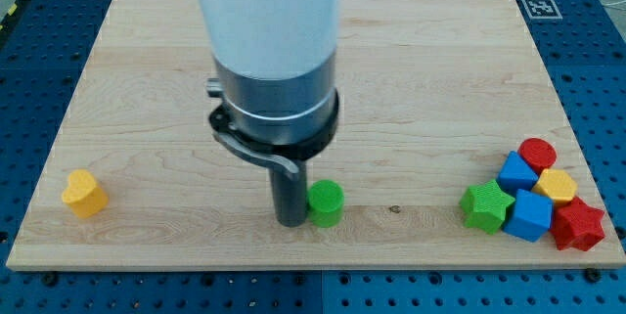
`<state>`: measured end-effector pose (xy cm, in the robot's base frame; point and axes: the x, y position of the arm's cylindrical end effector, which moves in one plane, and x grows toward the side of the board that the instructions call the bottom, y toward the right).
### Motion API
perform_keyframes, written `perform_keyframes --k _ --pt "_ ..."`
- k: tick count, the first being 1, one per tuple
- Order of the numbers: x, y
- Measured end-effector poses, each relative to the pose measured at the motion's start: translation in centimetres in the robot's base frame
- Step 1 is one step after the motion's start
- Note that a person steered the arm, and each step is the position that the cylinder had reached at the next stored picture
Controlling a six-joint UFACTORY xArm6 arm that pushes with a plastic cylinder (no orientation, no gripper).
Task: Move the green circle closer to the green star
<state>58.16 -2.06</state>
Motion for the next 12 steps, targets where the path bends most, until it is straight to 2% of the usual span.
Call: perform_keyframes --k 5,6,9,10,12 --pt "0.7 12.4" --pt "0.8 12.7" --pt "0.8 7.0" --pt "0.0 6.9" --pt "-0.7 12.0"
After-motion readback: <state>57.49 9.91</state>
